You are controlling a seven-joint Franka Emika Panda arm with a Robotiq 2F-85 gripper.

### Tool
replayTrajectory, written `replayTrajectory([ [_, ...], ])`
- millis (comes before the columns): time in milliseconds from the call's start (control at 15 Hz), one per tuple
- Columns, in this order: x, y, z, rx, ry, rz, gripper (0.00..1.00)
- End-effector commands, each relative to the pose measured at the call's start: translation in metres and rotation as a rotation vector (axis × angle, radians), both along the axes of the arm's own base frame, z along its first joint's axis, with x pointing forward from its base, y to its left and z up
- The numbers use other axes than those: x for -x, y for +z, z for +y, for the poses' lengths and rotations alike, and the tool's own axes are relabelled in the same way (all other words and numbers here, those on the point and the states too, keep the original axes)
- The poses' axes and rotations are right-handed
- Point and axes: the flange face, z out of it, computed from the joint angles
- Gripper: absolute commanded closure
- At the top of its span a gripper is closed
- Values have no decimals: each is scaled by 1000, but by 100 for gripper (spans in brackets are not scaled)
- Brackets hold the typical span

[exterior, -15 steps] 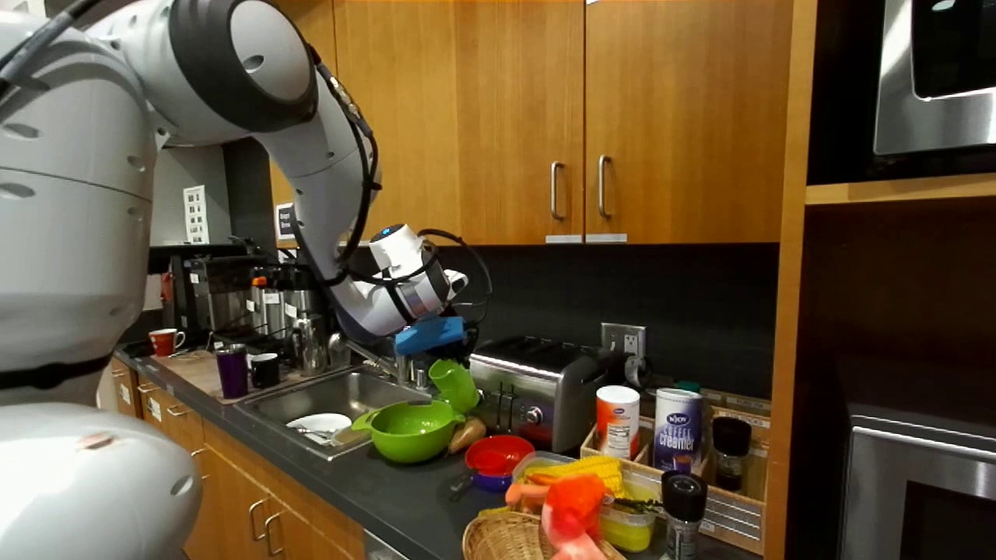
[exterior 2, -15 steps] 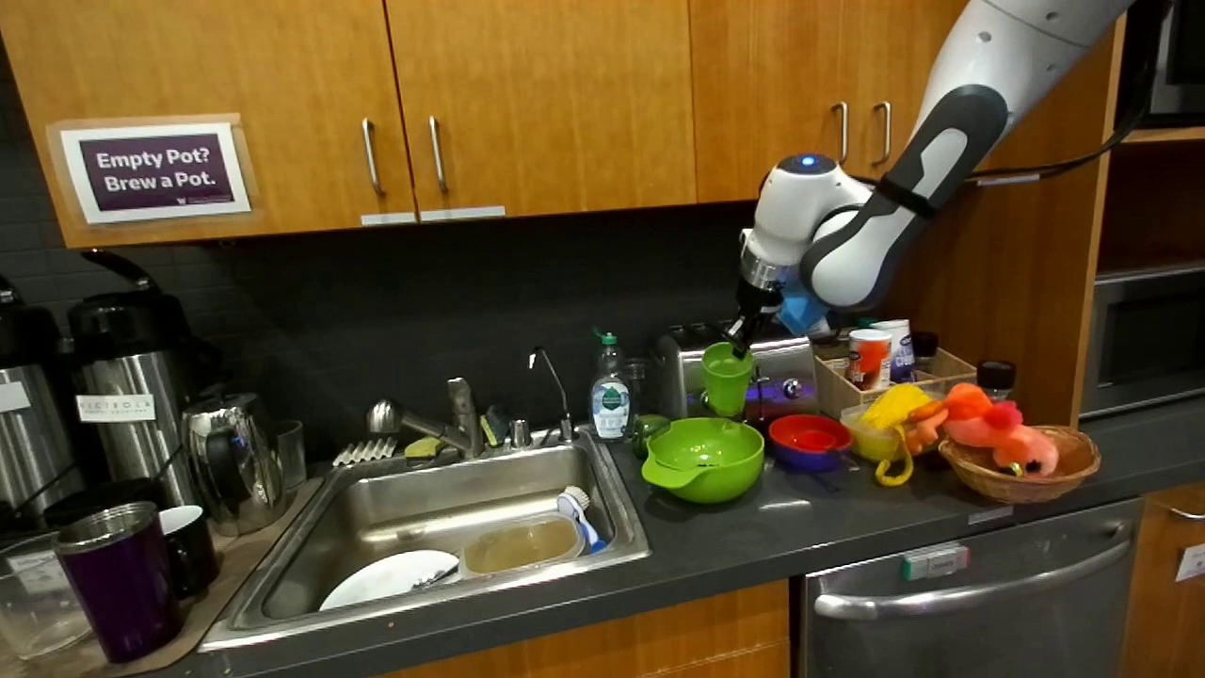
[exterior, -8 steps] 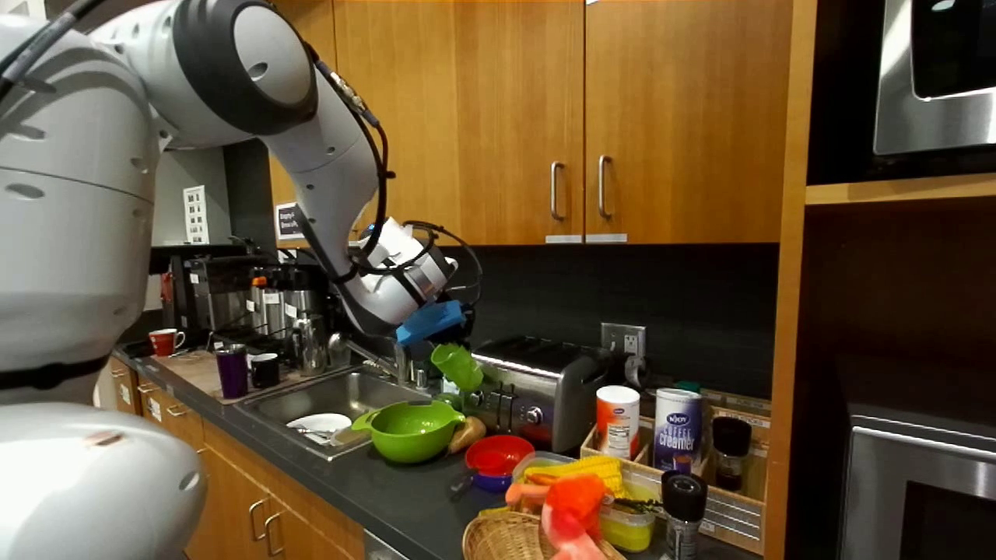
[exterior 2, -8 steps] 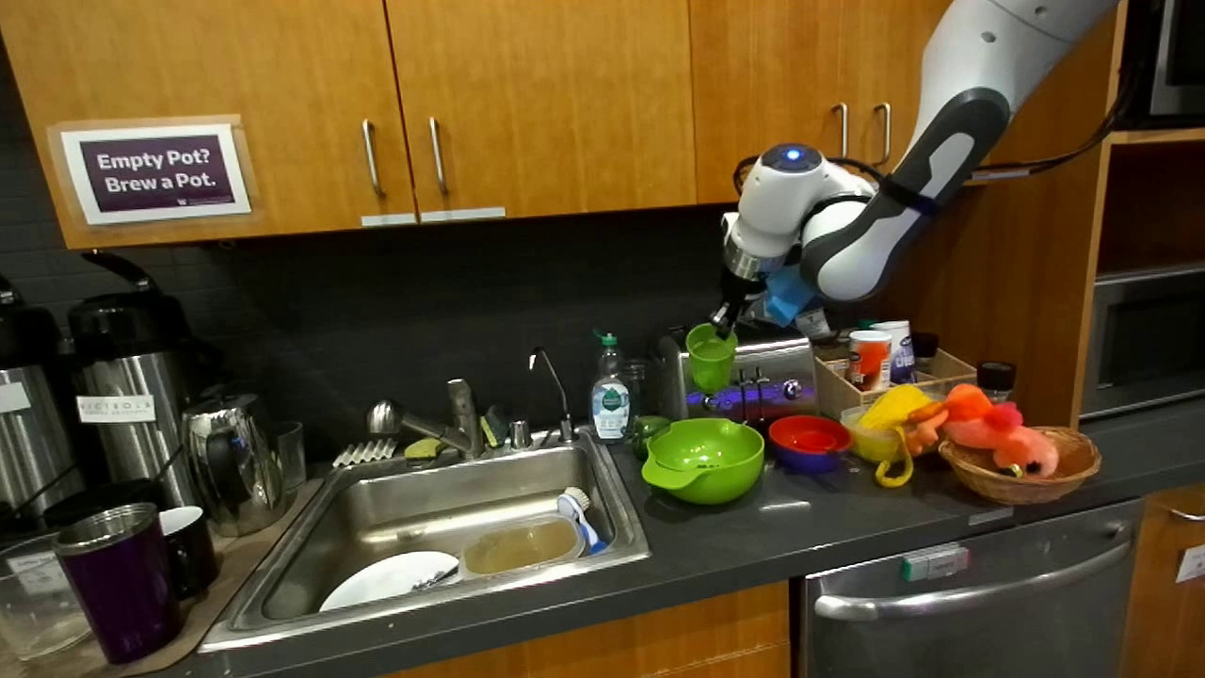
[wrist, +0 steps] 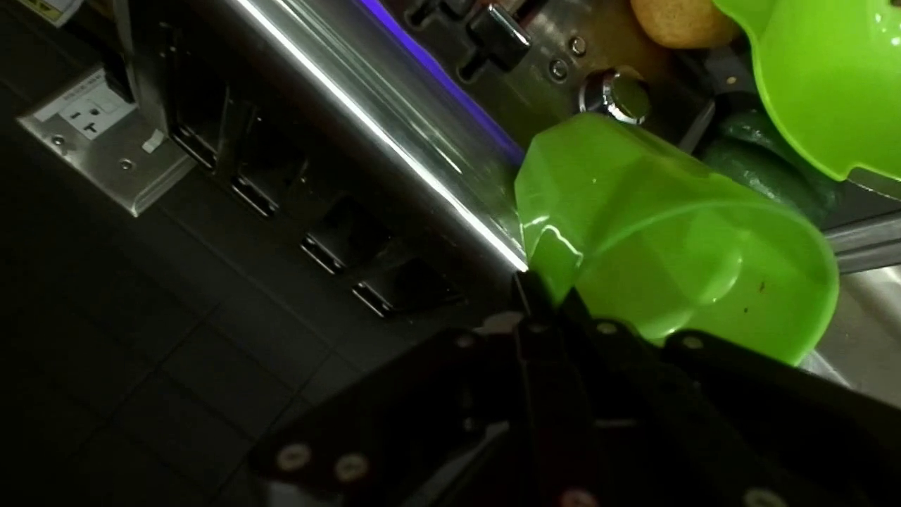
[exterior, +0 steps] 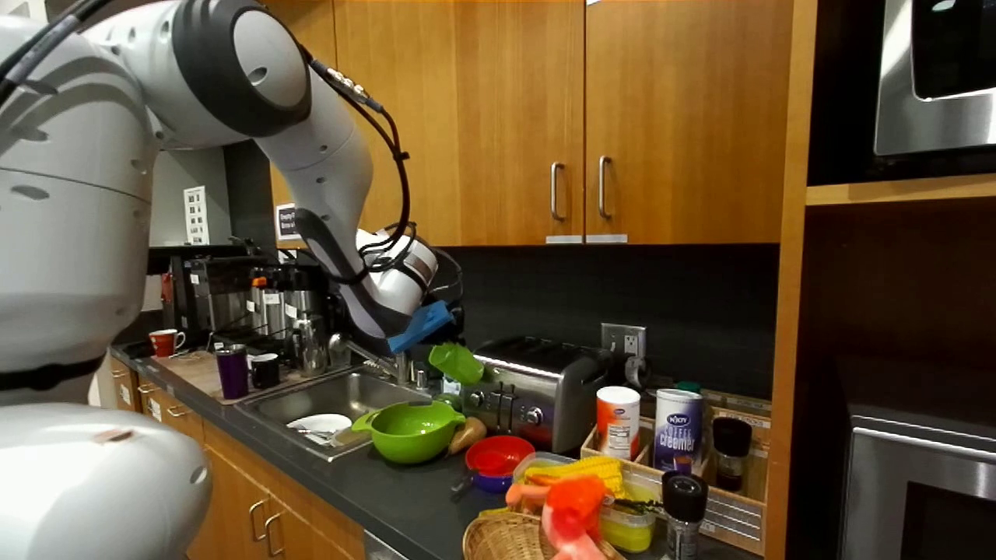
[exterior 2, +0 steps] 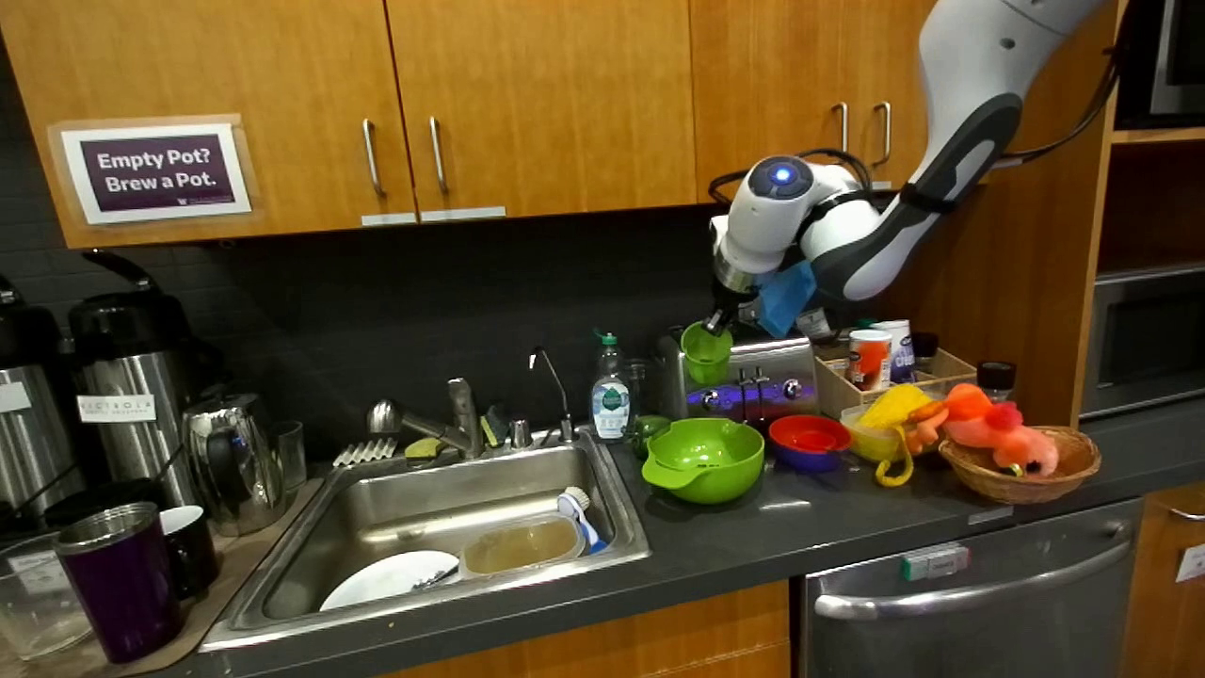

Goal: Put the beans in the green cup into the green bowl

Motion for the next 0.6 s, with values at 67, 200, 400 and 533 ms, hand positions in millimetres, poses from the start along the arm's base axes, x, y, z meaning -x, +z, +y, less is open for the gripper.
replayTrajectory([
  [67, 8, -12, 7, 71, -14, -65, 99],
  [200, 13, -15, 11, 106, -13, -89, 99],
  [400, 21, -20, 20, 173, -5, -122, 99],
  [533, 25, -25, 26, 218, -3, -145, 99],
])
